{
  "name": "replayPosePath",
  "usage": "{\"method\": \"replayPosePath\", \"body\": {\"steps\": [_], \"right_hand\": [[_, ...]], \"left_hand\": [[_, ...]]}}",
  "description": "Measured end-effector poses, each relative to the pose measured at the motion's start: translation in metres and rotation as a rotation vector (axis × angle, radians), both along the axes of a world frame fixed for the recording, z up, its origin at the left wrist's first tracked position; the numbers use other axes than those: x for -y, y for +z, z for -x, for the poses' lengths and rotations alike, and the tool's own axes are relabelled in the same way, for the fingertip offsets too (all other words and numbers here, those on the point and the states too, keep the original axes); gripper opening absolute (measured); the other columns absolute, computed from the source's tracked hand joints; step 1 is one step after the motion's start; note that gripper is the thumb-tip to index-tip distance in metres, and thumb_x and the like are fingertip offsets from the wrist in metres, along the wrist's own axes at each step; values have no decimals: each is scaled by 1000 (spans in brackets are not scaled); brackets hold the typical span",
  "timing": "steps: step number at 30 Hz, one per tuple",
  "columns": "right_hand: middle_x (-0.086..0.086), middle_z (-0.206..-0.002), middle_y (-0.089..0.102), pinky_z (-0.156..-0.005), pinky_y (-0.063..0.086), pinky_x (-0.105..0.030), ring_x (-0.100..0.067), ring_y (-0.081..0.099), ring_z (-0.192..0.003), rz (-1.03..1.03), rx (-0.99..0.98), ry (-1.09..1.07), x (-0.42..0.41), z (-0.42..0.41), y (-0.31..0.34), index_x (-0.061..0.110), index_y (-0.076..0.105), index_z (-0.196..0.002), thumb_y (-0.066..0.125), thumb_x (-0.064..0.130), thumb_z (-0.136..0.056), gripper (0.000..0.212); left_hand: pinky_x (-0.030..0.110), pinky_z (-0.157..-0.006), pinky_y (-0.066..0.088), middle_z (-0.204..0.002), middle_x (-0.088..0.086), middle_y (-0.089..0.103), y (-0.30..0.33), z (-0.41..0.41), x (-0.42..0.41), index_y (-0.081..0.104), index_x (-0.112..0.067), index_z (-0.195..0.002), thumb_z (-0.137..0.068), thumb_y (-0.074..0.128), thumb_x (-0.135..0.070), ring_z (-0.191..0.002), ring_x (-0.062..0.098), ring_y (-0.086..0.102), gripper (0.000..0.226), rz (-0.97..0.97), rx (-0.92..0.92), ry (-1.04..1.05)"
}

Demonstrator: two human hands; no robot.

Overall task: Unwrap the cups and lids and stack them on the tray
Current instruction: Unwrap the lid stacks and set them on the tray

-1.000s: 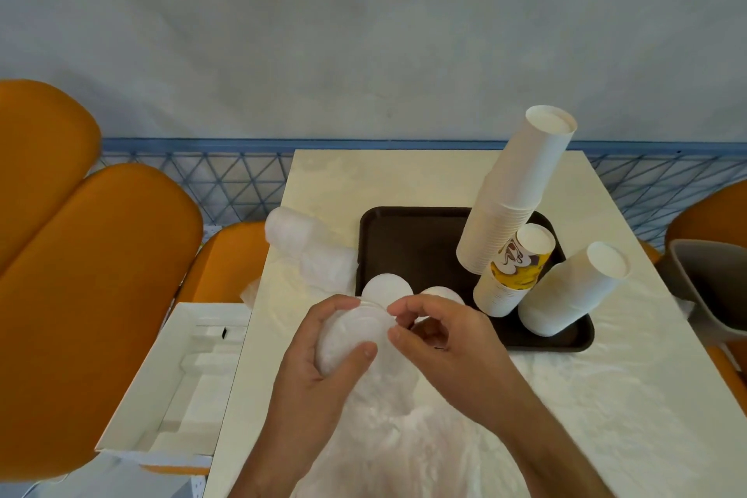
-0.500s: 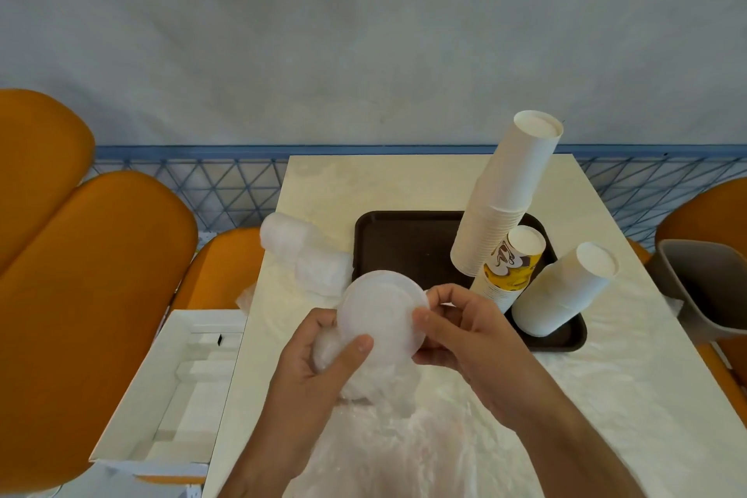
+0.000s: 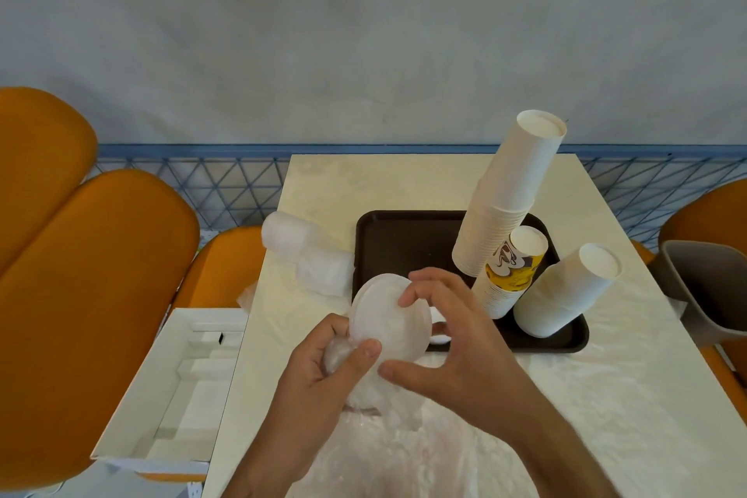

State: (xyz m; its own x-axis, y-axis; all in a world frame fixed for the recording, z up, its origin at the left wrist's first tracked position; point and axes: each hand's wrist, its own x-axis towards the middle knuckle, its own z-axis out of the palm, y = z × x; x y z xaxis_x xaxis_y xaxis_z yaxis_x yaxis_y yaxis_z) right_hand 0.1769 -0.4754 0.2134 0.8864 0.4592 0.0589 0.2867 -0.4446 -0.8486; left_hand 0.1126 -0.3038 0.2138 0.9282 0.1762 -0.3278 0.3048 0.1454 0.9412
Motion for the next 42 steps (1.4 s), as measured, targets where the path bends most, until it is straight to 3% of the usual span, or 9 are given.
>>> {"method": "replayPosePath", "body": {"steps": [2,5,10,12,16,19,22,29,42], "right_hand": [[34,-136,36,-94,53,-22,1,41,-127,38,32,23,-3,3,-5,47,47,-113,85,55,-65,61],[33,-128,43,-97,53,-27,2,42,-123,23,-13,-12,-9,5,-15,45,47,-111,88,50,-67,61],[30,-116,55,-84,61,-33,-10,59,-111,-269,-394,-123,-3,2,-29,42,57,-110,94,37,-66,57],[25,-116,59,-76,60,-28,-9,63,-104,-342,-419,-248,5,-9,-38,41,58,-108,93,33,-66,55],[11,-125,53,-83,47,-25,-11,51,-110,33,-198,-497,21,-49,-80,35,51,-113,89,36,-72,56],[1,-139,47,-88,43,-26,-11,41,-114,270,-201,-469,23,-69,-116,26,49,-124,88,36,-75,64],[1,-145,45,-93,48,-31,-18,46,-123,381,-261,-406,22,-77,-141,26,48,-128,87,38,-76,66],[1,-148,41,-105,45,-35,-21,43,-132,474,-225,-328,14,-84,-162,25,48,-130,87,40,-76,68],[1,-145,42,-100,49,-34,-22,47,-125,490,-116,-322,18,-78,-183,29,51,-116,91,39,-70,61]], "left_hand": [[44,-67,62,-91,2,71,0,0,2,67,-29,-85,-74,68,-40,-88,24,71,16,-40,13,-31],[40,-71,62,-89,-4,70,-2,0,3,66,-38,-81,-69,68,-48,-91,21,70,15,-81,11,-51],[39,-59,58,-91,-5,66,-3,1,-1,64,-25,-77,-74,71,-34,-89,22,69,12,-4,-6,-5],[39,-57,58,-91,-8,62,-6,1,-4,64,-23,-78,-80,74,-22,-93,23,63,10,-14,-7,42],[41,-60,60,-98,-16,60,-12,3,-10,65,-28,-82,-84,72,-6,-106,28,56,22,-65,-34,93],[42,-59,60,-99,-14,61,-11,5,-13,65,-26,-82,-85,71,-5,-104,26,57,23,-58,-38,94],[40,-57,59,-99,-12,61,-11,8,-14,65,-23,-83,-86,70,-4,-99,21,58,21,-60,-45,103],[39,-57,58,-100,-14,61,-12,12,-21,65,-24,-80,-86,70,-3,-99,18,58,23,-51,-44,132],[42,-60,60,-101,-19,60,-15,12,-23,67,-31,-86,-86,70,-3,-105,22,56,28,-42,-18,129]]}}
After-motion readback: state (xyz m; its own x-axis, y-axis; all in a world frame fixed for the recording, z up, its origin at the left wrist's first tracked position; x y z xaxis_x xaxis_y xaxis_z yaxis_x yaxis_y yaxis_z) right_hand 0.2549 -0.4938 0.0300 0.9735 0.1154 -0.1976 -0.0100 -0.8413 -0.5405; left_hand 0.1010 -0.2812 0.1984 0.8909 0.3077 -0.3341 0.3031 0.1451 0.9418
